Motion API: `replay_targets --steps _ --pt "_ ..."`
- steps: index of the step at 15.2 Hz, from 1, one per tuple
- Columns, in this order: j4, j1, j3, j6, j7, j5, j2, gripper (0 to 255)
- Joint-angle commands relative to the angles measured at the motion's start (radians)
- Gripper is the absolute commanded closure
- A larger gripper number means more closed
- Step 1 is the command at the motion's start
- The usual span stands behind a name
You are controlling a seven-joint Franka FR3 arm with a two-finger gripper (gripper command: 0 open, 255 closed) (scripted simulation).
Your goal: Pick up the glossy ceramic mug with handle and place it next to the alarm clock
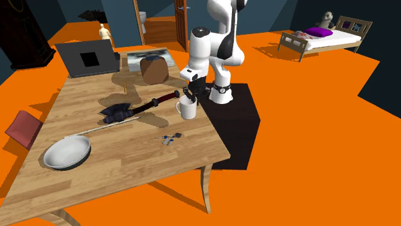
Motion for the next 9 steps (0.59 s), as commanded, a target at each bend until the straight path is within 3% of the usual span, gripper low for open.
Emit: replay_targets --steps 1,9 --pt "0.018 0.0 0.001 -0.029 -0.002 0.001 -0.011 255" --pt "0.097 0.002 0.007 -0.141 -0.009 0.004 -0.044 255"
